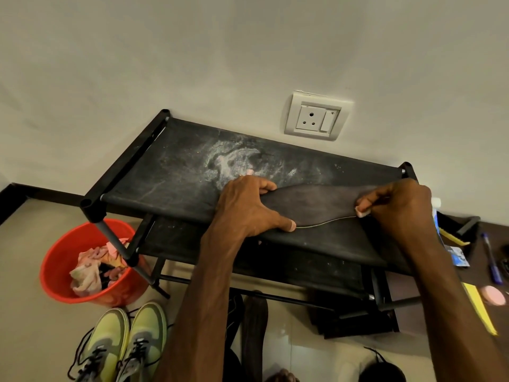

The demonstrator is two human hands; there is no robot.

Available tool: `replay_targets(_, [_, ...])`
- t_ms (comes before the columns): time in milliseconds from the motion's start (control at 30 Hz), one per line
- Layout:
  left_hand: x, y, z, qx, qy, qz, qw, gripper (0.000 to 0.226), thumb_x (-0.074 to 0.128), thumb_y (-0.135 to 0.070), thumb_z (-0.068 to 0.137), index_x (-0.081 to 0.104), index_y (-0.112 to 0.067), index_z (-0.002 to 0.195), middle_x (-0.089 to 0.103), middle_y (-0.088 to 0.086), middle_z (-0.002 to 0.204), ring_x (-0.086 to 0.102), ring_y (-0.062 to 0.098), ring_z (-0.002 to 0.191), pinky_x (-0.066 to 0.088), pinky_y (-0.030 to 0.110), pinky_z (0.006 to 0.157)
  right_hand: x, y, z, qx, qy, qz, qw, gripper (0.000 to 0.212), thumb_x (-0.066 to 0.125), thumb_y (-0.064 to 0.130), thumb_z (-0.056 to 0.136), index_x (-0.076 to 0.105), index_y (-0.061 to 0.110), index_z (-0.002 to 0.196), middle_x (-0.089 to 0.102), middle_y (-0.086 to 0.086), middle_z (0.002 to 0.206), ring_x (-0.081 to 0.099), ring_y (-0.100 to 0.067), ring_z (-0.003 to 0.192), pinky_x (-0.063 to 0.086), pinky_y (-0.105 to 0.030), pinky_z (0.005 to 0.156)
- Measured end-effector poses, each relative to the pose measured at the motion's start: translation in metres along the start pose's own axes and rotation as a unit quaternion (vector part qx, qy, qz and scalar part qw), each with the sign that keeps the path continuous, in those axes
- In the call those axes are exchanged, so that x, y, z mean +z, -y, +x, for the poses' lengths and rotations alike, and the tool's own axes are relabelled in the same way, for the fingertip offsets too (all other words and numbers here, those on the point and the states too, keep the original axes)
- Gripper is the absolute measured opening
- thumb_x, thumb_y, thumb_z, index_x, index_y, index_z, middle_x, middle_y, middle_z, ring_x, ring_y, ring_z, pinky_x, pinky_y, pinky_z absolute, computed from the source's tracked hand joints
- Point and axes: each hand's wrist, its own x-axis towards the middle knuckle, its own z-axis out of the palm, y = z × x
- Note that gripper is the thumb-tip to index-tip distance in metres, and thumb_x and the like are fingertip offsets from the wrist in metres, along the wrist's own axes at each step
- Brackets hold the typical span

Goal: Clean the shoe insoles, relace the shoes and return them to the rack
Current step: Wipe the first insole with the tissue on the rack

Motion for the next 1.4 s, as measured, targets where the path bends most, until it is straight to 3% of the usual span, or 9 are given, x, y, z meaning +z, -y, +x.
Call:
replay_targets(100, [0.0,-0.001,-0.001,-0.006,-0.002,-0.004,1.0,0.095,0.1,-0.047,0.046,0.065,-0.027,0.132,0.066,-0.008,0.128,0.06,0.011,0.115,0.05,0.035,0.104,0.0,-0.001,-0.001,0.01,-0.027,-0.054,0.998,0.036,0.072,-0.007,0.083,0.071,0.024,0.064,0.067,0.007,0.068,0.061,-0.005,0.068,0.047,-0.023,0.075])
replay_targets(200, [0.0,-0.003,-0.001,-0.012,-0.001,-0.006,1.0,0.095,0.1,-0.045,0.046,0.065,-0.026,0.133,0.066,-0.007,0.129,0.06,0.011,0.116,0.05,0.035,0.104,0.011,0.009,-0.004,-0.006,-0.011,-0.127,0.992,0.025,0.068,0.0,0.086,0.074,0.021,0.074,0.072,-0.004,0.079,0.067,-0.024,0.079,0.054,-0.038,0.082])
replay_targets(367, [0.001,-0.004,0.0,-0.015,-0.001,-0.001,1.0,0.095,0.1,-0.045,0.045,0.066,-0.026,0.132,0.067,-0.006,0.127,0.061,0.012,0.115,0.05,0.037,0.105,0.035,0.031,-0.02,-0.054,-0.002,-0.224,0.973,0.011,0.068,0.009,0.087,0.07,0.011,0.098,0.068,-0.017,0.103,0.062,-0.038,0.097,0.046,-0.041,0.084])
replay_targets(600, [0.001,-0.003,0.002,-0.01,0.009,0.005,1.0,0.093,0.099,-0.045,0.047,0.066,-0.027,0.132,0.068,-0.008,0.127,0.062,0.011,0.115,0.05,0.034,0.105,0.053,0.071,-0.042,-0.089,0.047,-0.162,0.982,0.012,0.073,0.017,0.085,0.071,0.021,0.096,0.072,-0.004,0.102,0.065,-0.027,0.098,0.037,-0.032,0.076])
replay_targets(767, [0.001,-0.004,-0.001,-0.002,0.013,0.012,1.0,0.093,0.099,-0.044,0.049,0.065,-0.026,0.133,0.068,-0.006,0.127,0.061,0.011,0.116,0.05,0.037,0.105,0.045,0.07,-0.04,-0.068,0.068,0.016,0.995,0.009,0.084,0.028,0.079,0.077,0.024,0.084,0.072,0.01,0.074,0.07,-0.009,0.076,0.059,-0.04,0.081])
replay_targets(933, [0.003,-0.009,-0.005,0.011,0.0,0.067,0.998,0.094,0.095,-0.055,0.051,0.062,-0.028,0.135,0.065,-0.003,0.129,0.056,0.02,0.122,0.046,0.044,0.108,0.041,0.049,-0.039,-0.045,0.019,0.082,0.995,0.006,0.08,0.019,0.079,0.078,0.024,0.077,0.071,0.007,0.068,0.069,-0.011,0.067,0.061,-0.042,0.069])
replay_targets(1067, [0.008,-0.022,-0.014,0.04,-0.006,0.172,0.984,0.088,0.086,-0.051,0.07,0.047,-0.03,0.146,0.049,0.006,0.142,0.036,0.031,0.133,0.035,0.045,0.11,0.027,0.024,-0.034,-0.005,-0.013,0.04,0.999,0.009,0.078,0.014,0.08,0.079,0.021,0.075,0.073,0.003,0.075,0.07,-0.015,0.074,0.061,-0.04,0.073])
replay_targets(1200, [0.021,-0.038,-0.02,0.108,0.014,0.208,0.972,0.091,0.082,-0.046,0.077,0.036,-0.025,0.153,0.034,0.005,0.153,0.026,0.029,0.139,0.028,0.041,0.113,0.014,-0.005,-0.03,0.025,-0.09,0.029,0.995,0.013,0.073,0.01,0.08,0.079,0.02,0.075,0.075,0.004,0.078,0.071,-0.014,0.076,0.061,-0.037,0.077])
replay_targets(1400, [0.044,-0.049,-0.012,0.131,0.006,0.218,0.967,0.092,0.075,-0.06,0.079,0.035,-0.025,0.154,0.031,0.004,0.157,0.026,0.028,0.143,0.026,0.043,0.117,0.01,-0.022,-0.022,0.05,-0.174,0.02,0.983,0.013,0.07,0.008,0.09,0.081,0.011,0.097,0.076,-0.012,0.095,0.071,-0.028,0.089,0.049,-0.027,0.08])
